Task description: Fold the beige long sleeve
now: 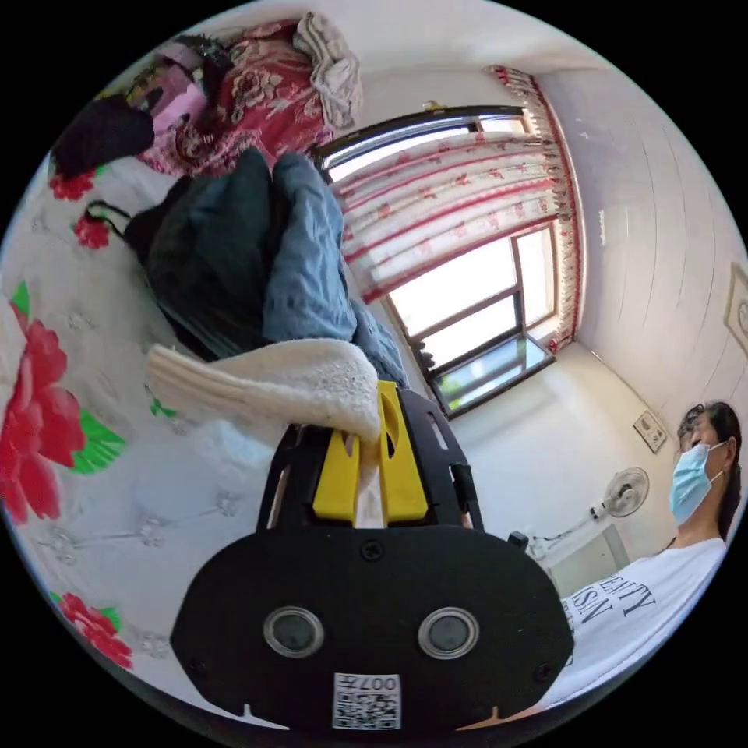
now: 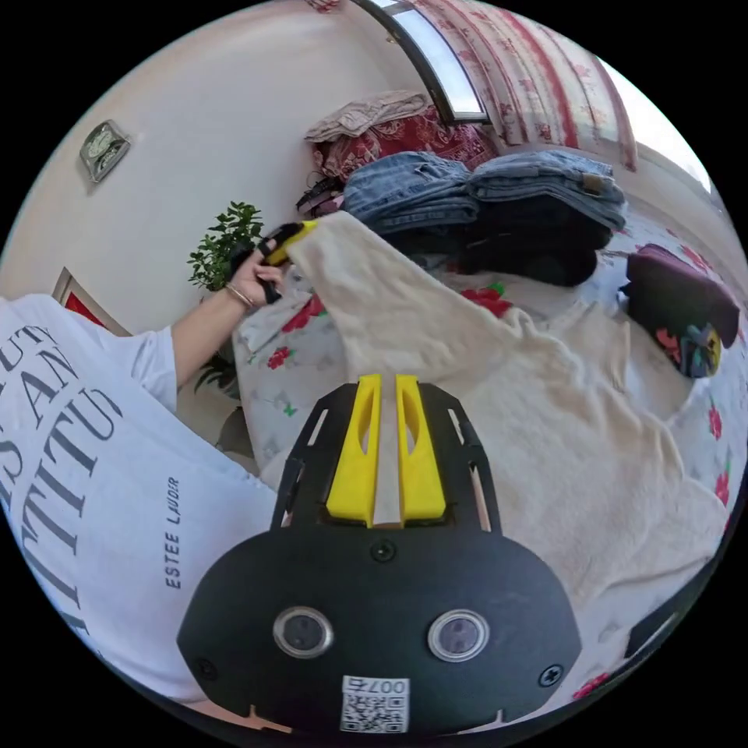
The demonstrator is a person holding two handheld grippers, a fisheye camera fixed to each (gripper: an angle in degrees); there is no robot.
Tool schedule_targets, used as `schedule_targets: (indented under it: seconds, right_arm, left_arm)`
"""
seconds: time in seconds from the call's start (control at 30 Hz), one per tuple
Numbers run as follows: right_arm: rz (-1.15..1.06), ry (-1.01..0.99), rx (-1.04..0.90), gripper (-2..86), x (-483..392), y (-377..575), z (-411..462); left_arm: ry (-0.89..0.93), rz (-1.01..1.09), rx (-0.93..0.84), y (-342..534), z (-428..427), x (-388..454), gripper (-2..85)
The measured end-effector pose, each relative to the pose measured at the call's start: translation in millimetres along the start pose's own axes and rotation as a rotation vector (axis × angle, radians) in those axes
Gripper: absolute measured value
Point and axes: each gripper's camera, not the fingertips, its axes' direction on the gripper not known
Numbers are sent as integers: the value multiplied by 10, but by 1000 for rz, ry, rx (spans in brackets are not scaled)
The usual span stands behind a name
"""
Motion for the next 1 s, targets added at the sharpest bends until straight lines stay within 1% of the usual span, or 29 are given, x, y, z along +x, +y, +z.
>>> schedule_targets:
  seconds: [0.03, 0.07, 0.1, 0.17, 0.27, 0.33, 0.43, 0.47, 0.5, 0.53, 0.6, 0.63, 0.67, 0.7, 0.77, 0.8, 0.87, 0.93, 1.0]
  right_arm:
    - [55, 52, -39, 2, 123, 159, -28]
    - [113, 80, -66, 1, 226, 327, -65]
    - [141, 89, -74, 1, 265, 411, -86]
    - [260, 104, -74, 0, 355, 702, -175]
    - [364, 72, -44, 0, 363, 911, -260]
    - [398, 59, -25, 1, 352, 942, -314]
    - [406, 65, 19, 2, 326, 890, -486]
    - [408, 81, 50, 3, 321, 868, -585]
    - [412, 90, 63, 4, 324, 861, -633]
    - [431, 108, 84, 5, 339, 856, -726]
    - [470, 134, 124, 8, 375, 893, -855]
    - [508, 146, 156, 11, 408, 947, -934]
    - [560, 154, 194, 14, 451, 1026, -1008]
    - [590, 157, 217, 16, 472, 1075, -1044]
    - [718, 160, 311, 26, 549, 1300, -1168]
    - [745, 157, 324, 28, 568, 1351, -1188]
    - [822, 152, 337, 36, 629, 1491, -1243]
    - [829, 160, 331, 39, 656, 1503, -1272]
    - [815, 168, 312, 41, 696, 1428, -1283]
  left_arm:
    - [-52, 3, 28, -75, -121, -4, -7]
    - [-177, -4, 28, -189, -280, -27, -7]
    - [-309, 15, -24, -244, -322, -49, -7]
    - [-403, 24, -75, -194, -283, -92, -7]
    - [-325, 2, -79, 35, -83, -60, -6]
    - [-284, 36, -99, 196, 174, 92, -5]
    - [-168, 177, -189, 484, 780, 630, 2]
    - [-109, 276, -242, 654, 1054, 960, 9]
    - [-35, 404, -319, 882, 1335, 1338, 24]
    - [10, 476, -366, 1028, 1472, 1538, 31]
    - [212, 732, -590, 1816, 1952, 2258, 87]
    - [265, 769, -665, 2047, 2065, 2389, 110]
    - [370, 795, -839, 2521, 2287, 2572, 154]
    - [420, 799, -991, 2989, 2464, 2645, 198]
    - [367, 833, -1070, 3575, 2557, 2588, 206]
    - [316, 853, -1117, 3868, 2564, 2497, 207]
    - [226, 834, -1155, 4112, 2508, 2307, 203]
    - [148, 773, -1139, 4138, 2380, 2080, 192]
    - [7, 707, -1053, 3954, 2181, 1776, 178]
